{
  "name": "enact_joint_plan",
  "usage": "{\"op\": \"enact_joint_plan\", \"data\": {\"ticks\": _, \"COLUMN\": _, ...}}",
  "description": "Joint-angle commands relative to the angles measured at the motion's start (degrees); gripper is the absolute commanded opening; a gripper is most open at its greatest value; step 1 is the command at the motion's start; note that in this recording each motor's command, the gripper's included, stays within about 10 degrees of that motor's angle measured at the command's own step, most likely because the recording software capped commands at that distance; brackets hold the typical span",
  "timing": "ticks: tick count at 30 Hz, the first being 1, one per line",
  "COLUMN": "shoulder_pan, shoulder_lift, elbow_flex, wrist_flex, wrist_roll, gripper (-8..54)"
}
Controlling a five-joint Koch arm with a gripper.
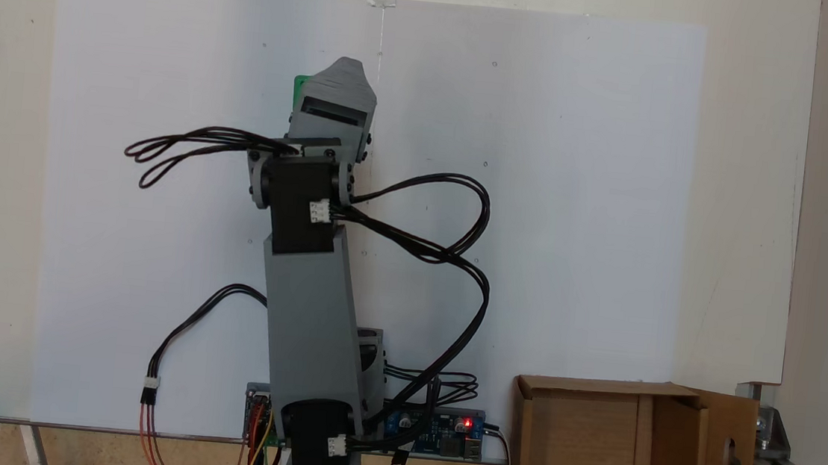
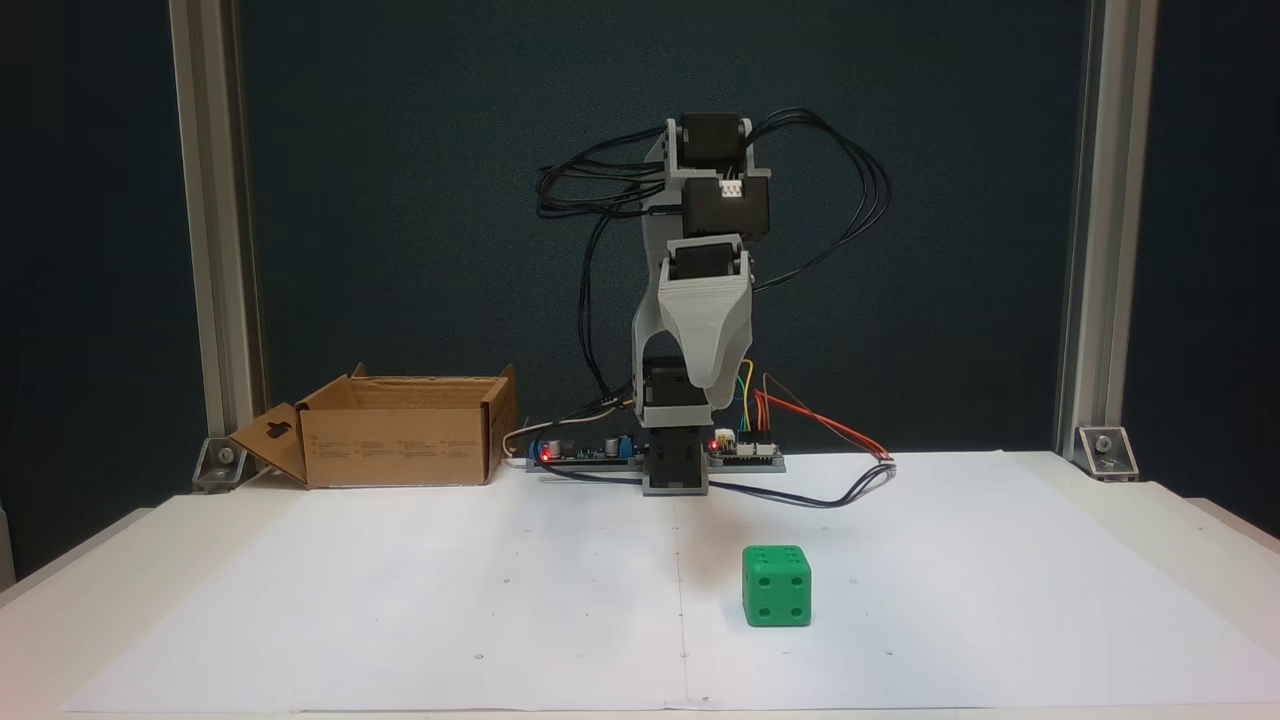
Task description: Grasp a green dice and put it in the bin.
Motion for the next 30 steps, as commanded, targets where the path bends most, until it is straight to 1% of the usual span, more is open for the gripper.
{"op": "enact_joint_plan", "data": {"ticks": 1, "shoulder_pan": -0.70, "shoulder_lift": 0.26, "elbow_flex": -4.13, "wrist_flex": -1.32, "wrist_roll": 2.64, "gripper": 44.4}}
{"op": "enact_joint_plan", "data": {"ticks": 9, "shoulder_pan": -6.15, "shoulder_lift": -2.20, "elbow_flex": -4.13, "wrist_flex": -2.72, "wrist_roll": 2.55, "gripper": 44.4}}
{"op": "enact_joint_plan", "data": {"ticks": 20, "shoulder_pan": -5.45, "shoulder_lift": -7.29, "elbow_flex": -4.13, "wrist_flex": -2.46, "wrist_roll": 2.46, "gripper": 44.4}}
{"op": "enact_joint_plan", "data": {"ticks": 30, "shoulder_pan": -5.45, "shoulder_lift": -8.79, "elbow_flex": -4.75, "wrist_flex": -2.72, "wrist_roll": 2.81, "gripper": 44.2}}
